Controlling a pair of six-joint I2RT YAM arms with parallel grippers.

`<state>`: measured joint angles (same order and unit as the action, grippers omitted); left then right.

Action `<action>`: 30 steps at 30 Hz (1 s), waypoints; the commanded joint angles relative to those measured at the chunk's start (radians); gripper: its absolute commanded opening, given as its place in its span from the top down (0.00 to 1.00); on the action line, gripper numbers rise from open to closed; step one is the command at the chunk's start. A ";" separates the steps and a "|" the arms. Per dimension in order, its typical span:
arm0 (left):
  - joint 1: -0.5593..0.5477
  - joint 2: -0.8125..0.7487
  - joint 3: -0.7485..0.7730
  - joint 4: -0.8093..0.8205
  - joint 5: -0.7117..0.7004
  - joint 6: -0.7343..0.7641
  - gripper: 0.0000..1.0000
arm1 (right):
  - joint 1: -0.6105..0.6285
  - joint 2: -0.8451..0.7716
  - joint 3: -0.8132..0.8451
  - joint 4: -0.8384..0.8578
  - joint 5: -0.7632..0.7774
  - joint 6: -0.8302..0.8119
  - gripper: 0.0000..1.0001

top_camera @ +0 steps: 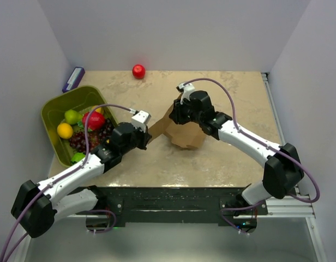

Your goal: Fold the paper box

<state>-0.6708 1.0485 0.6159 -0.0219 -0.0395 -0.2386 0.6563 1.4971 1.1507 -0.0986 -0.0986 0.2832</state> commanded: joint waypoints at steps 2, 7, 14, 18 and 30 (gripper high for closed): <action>-0.010 -0.041 0.030 -0.039 0.082 0.038 1.00 | -0.009 0.008 -0.023 0.089 -0.018 -0.142 0.74; -0.010 -0.039 0.035 -0.049 0.118 0.051 1.00 | -0.009 0.026 -0.057 0.141 0.005 -0.177 0.76; -0.013 -0.024 0.036 -0.058 0.155 0.059 1.00 | -0.009 0.054 -0.088 0.235 0.051 -0.170 0.70; -0.019 -0.022 0.035 -0.082 0.124 0.053 1.00 | -0.007 0.071 -0.078 0.235 0.089 -0.170 0.63; -0.023 -0.028 0.042 -0.085 0.033 0.074 1.00 | -0.049 -0.139 -0.199 0.094 0.131 -0.032 0.14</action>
<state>-0.6796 1.0225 0.6209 -0.0845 -0.0410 -0.1989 0.6426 1.4742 0.9966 0.0349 0.0044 0.1993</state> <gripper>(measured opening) 0.026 0.822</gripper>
